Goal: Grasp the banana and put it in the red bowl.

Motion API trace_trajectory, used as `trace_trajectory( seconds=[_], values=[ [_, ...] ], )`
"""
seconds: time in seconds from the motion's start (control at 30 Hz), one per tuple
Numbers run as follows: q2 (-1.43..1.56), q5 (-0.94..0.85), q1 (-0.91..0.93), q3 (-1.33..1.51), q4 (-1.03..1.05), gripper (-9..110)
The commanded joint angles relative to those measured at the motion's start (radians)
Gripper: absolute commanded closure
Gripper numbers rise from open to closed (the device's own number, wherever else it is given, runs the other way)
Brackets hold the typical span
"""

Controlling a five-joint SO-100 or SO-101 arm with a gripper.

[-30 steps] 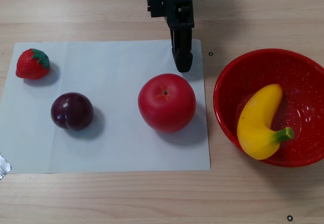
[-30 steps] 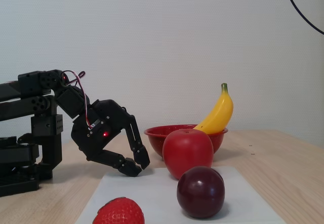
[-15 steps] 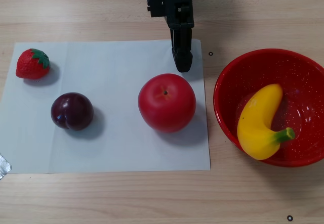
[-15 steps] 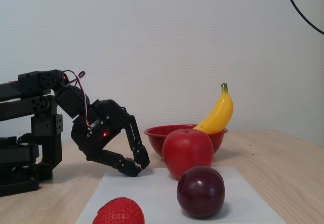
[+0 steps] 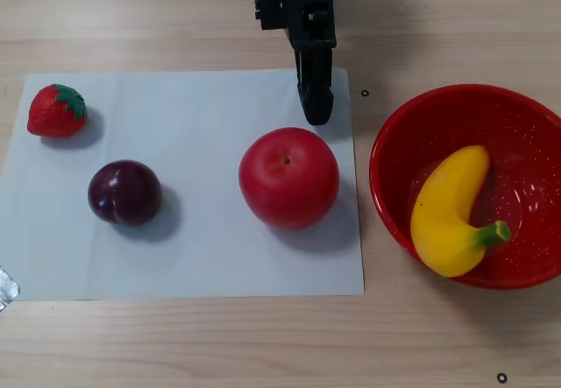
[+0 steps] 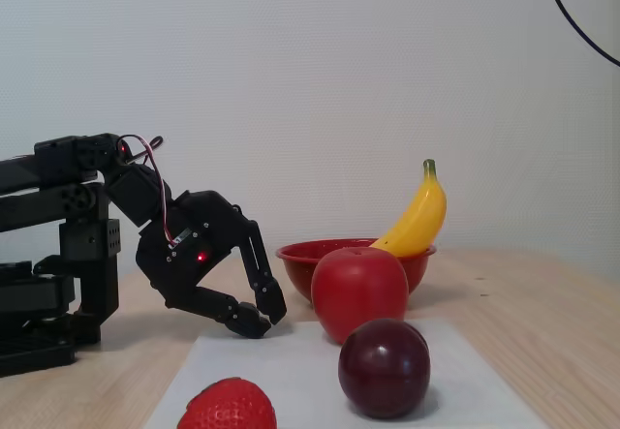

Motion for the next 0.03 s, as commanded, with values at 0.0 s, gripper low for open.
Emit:
trace_trajectory(
  seconds=[0.0],
  values=[
    [0.002, -0.008, -0.006, 0.003, 0.018, 101]
  ],
)
